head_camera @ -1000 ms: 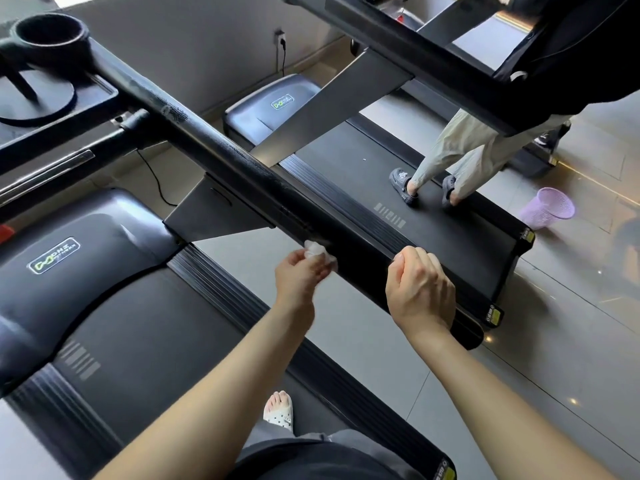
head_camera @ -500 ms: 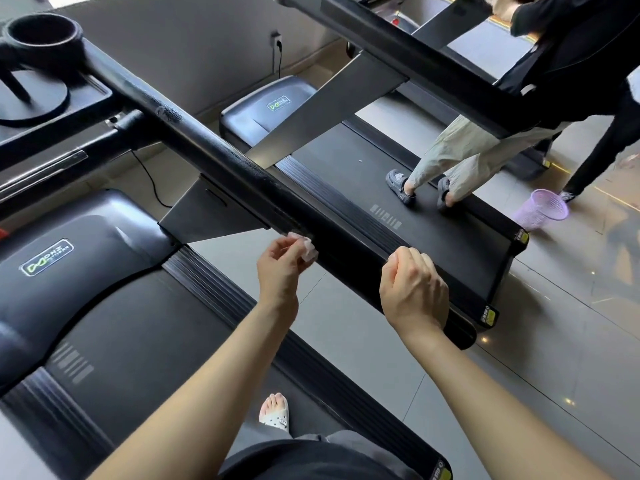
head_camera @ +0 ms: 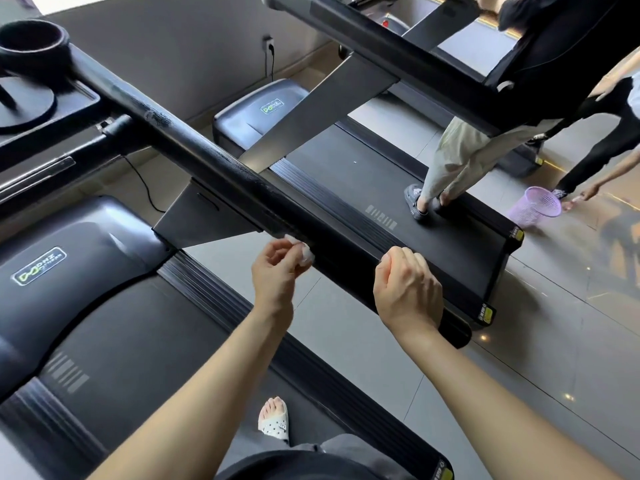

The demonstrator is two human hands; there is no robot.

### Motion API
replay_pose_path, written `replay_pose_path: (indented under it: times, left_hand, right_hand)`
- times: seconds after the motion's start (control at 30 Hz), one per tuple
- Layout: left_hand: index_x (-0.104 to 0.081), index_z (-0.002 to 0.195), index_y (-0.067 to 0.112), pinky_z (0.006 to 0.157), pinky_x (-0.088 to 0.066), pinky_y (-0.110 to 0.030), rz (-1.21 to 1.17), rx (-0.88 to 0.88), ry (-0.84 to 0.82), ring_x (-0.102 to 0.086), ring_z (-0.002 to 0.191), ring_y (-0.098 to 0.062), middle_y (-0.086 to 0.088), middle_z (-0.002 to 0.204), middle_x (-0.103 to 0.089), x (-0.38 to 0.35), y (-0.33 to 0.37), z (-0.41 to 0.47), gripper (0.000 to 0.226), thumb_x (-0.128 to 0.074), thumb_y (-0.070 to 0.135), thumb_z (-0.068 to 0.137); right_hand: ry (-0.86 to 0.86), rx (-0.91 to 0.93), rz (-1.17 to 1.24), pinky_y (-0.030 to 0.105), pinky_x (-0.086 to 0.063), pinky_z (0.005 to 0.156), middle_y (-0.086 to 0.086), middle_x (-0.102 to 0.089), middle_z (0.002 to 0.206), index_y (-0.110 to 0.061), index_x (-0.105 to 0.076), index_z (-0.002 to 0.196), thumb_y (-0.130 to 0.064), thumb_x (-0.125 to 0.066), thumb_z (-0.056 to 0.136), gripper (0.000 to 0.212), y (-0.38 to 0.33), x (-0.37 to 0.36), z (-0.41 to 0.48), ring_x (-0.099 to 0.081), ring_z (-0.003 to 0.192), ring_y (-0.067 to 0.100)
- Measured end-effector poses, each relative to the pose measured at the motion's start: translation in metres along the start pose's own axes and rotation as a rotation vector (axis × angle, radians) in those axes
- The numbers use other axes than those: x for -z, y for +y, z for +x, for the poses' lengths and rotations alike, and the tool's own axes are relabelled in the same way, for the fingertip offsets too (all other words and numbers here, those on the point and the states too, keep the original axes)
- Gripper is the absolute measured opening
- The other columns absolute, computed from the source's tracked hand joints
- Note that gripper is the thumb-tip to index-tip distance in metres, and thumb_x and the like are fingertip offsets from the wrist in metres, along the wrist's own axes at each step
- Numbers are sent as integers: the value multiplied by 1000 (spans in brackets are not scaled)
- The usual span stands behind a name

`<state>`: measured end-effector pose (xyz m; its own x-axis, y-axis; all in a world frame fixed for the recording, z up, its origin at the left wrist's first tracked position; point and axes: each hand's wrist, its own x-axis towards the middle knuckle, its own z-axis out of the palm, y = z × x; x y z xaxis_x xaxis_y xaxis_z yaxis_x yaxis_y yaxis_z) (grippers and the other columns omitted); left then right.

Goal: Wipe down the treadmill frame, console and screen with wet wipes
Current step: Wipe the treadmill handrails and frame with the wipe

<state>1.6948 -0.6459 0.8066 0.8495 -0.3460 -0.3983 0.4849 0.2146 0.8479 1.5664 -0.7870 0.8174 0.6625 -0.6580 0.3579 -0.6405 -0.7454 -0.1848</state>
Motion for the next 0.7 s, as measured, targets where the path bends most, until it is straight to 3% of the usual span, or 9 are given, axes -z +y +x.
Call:
replay_pose_path:
  times: [0.13,0.3,0.37,0.5,0.6,0.7]
  left_hand:
    - [-74,85,4,79,-62,-37,179,-55,-209,-69,78,-23,-21,86,-73,-31,-11,-46,7,-75,-3,85]
    - [-69,95,-7,69,-60,-31,132,-161,-48,-70,72,-20,-22,86,-75,-33,11,-17,5,-67,-8,90]
    - [-70,92,-1,65,-58,-31,195,-211,18,-68,65,-18,-17,78,-74,-21,27,8,8,-66,-8,89]
    - [-73,85,10,71,-63,-41,370,-298,84,-69,63,-19,-8,75,-75,-10,46,35,9,-67,4,84]
    - [-72,84,14,73,-63,-45,421,-382,77,-72,67,-21,-3,74,-75,-17,36,23,10,-66,6,87]
    - [-72,83,12,70,-61,-42,440,-426,-8,-72,69,-18,-1,74,-74,-33,11,-6,12,-66,3,89]
  right_hand:
    - [4,4,2,31,-27,58,3,-55,75,-18,-44,76,-25,-38,100,25,1,0,-1,-54,73,28]
    - [-9,-15,14,32,-30,58,2,-56,76,-18,-45,77,-25,-38,100,26,1,1,-1,-54,74,27]
    - [-15,-14,22,32,-31,58,1,-56,76,-19,-43,76,-26,-36,101,26,1,1,-1,-54,74,27]
    - [-32,-30,44,34,-35,57,2,-57,75,-21,-42,76,-29,-31,100,27,-1,2,-1,-55,75,28]
    - [-75,-56,70,36,-40,61,4,-59,77,-20,-42,77,-32,-27,99,30,-2,4,0,-55,77,29]
    - [-170,-95,125,38,-36,66,5,-57,80,-19,-38,74,-29,-33,100,28,1,6,6,-52,81,31]
